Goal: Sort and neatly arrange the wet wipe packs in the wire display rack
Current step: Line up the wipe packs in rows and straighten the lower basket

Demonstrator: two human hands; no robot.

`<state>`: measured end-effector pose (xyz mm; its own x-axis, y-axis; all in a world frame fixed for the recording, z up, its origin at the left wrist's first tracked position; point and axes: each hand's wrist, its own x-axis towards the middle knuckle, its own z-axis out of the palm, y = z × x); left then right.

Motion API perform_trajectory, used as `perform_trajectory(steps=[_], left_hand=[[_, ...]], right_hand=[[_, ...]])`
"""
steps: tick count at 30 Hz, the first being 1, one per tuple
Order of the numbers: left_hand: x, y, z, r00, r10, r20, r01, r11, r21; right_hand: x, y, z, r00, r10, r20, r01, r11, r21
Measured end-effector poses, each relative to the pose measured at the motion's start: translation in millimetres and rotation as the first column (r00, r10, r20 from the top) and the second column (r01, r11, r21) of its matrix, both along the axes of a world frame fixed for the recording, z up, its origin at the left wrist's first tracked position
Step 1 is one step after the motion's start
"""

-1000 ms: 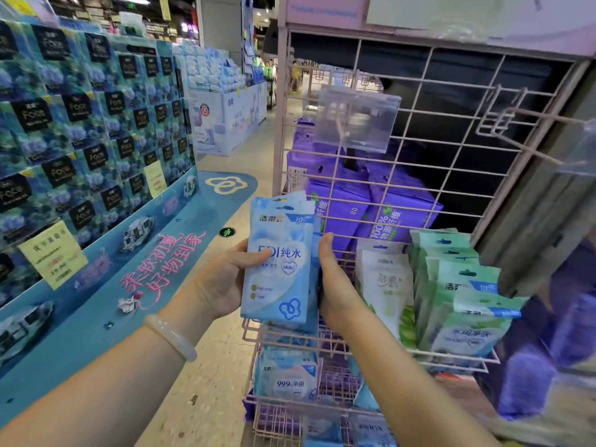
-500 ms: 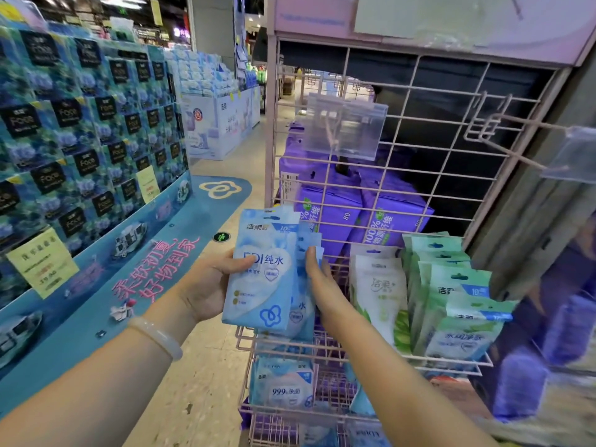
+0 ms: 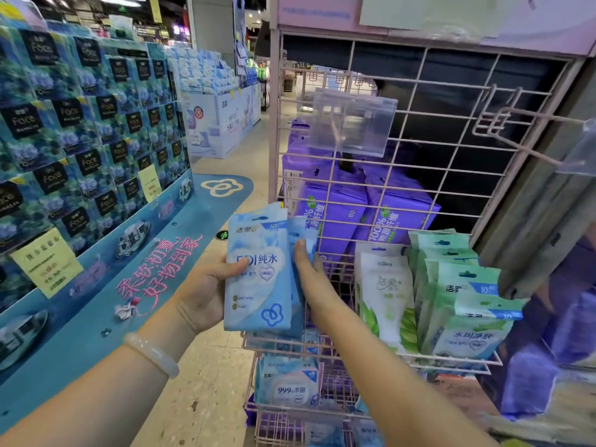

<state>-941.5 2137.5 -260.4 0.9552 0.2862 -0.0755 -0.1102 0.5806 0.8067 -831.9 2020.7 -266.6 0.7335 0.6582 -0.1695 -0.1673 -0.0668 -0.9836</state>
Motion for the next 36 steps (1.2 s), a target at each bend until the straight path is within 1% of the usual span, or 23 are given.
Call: perform_trajectory(steps=[4,6,9,10,11,12,13,14,15,16,18,19,22,24,25,27,28,29,30,31,32,34,36], left_hand=[[-9.2,-2.9,-10.4,1.0,-0.007,-0.017,0.007,1.0,-0.017],[-11.5,-2.8,-11.2,1.0,0.011,-0.011,-0.011,0.999,-0.031],[-15.5,-3.8,-11.9,0.999,0.017,-0.039,-0.019,0.999,-0.05],[-17.4,-4.0,-12.1,0.999,0.027,-0.043,-0.03,0.998,-0.057],[-19.2,-4.5,-11.1,0.998,0.048,-0.044,-0.05,0.997,-0.056],[-20.6,-4.0,-10.4,0.997,0.072,-0.033,-0.073,0.996,-0.049],[-21.9,-3.5,-8.5,0.995,0.097,-0.009,-0.098,0.994,-0.039],[-23.3,-3.8,-5.2,0.992,0.124,0.022,-0.123,0.992,-0.031],[-24.8,-5.5,-0.7,0.988,0.147,0.047,-0.145,0.989,-0.025],[-25.3,-7.8,3.0,0.984,0.164,0.068,-0.163,0.986,-0.026],[-22.9,-18.2,12.5,0.981,0.16,0.109,-0.159,0.987,-0.017],[-20.1,-25.9,17.6,0.982,0.139,0.125,-0.139,0.99,-0.002],[-1.2,-54.0,27.1,0.987,0.134,0.092,-0.139,0.989,0.053],[16.7,-74.6,31.3,0.979,0.199,0.046,-0.203,0.972,0.115],[24.9,-84.0,33.8,0.971,0.235,0.037,-0.238,0.955,0.176],[36.8,-97.7,37.2,0.956,0.286,0.066,-0.289,0.876,0.385],[41.0,-100.4,36.8,0.945,0.314,0.092,-0.311,0.774,0.551],[43.1,-100.5,34.9,0.925,0.36,0.124,-0.338,0.624,0.704],[43.0,-97.7,32.0,0.889,0.426,0.171,-0.378,0.467,0.799],[40.9,-93.1,29.3,0.838,0.501,0.217,-0.425,0.35,0.834],[38.3,-87.8,25.8,0.785,0.575,0.233,-0.462,0.291,0.838],[35.2,-76.1,17.3,0.72,0.674,0.165,-0.446,0.268,0.854],[34.7,-66.5,8.6,0.731,0.682,0.022,-0.326,0.321,0.89]], right_hand=[[3.1,5.3,4.6,0.99,-0.028,0.141,0.034,0.999,-0.04],[0.9,5.3,4.8,0.991,0.009,0.132,-0.003,0.999,-0.049],[1.2,-2.6,8.1,0.992,0.107,0.072,-0.096,0.986,-0.132],[3.4,-5.5,8.8,0.994,0.086,0.07,-0.075,0.987,-0.144],[4.9,-9.1,9.0,0.993,0.017,0.116,-0.001,0.991,-0.136],[4.9,-14.0,8.9,0.975,-0.085,0.205,0.107,0.989,-0.099],[3.5,-19.9,9.6,0.94,-0.193,0.282,0.206,0.978,-0.016],[-0.4,-26.2,12.0,0.911,-0.259,0.32,0.246,0.966,0.081],[-5.2,-32.3,14.5,0.91,-0.253,0.328,0.217,0.966,0.143],[-9.9,-38.3,17.3,0.924,-0.188,0.332,0.142,0.977,0.158],[-17.4,-46.3,22.8,0.933,-0.017,0.36,-0.015,0.996,0.084],[-18.7,-49.1,25.9,0.926,0.026,0.376,-0.049,0.998,0.051],[-12.6,-58.1,35.5,0.929,0.025,0.368,-0.064,0.993,0.095],[-2.0,-70.2,38.8,0.945,0.022,0.327,-0.066,0.99,0.126],[4.6,-77.0,39.6,0.956,0.02,0.292,-0.064,0.988,0.14],[18.8,-90.9,37.0,0.973,-0.016,0.23,-0.026,0.983,0.18],[25.4,-96.6,34.5,0.976,-0.055,0.21,0.013,0.981,0.194],[31.5,-100.5,30.8,0.975,-0.099,0.197,0.059,0.978,0.203],[36.3,-102.5,26.2,0.971,-0.142,0.192,0.102,0.974,0.205],[40.8,-102.7,20.7,0.965,-0.174,0.196,0.135,0.971,0.198],[44.4,-100.8,15.4,0.961,-0.19,0.199,0.155,0.971,0.18],[47.8,-92.1,6.8,0.963,-0.183,0.199,0.161,0.979,0.123],[48.3,-79.6,2.0,0.966,-0.154,0.209,0.142,0.987,0.073]])
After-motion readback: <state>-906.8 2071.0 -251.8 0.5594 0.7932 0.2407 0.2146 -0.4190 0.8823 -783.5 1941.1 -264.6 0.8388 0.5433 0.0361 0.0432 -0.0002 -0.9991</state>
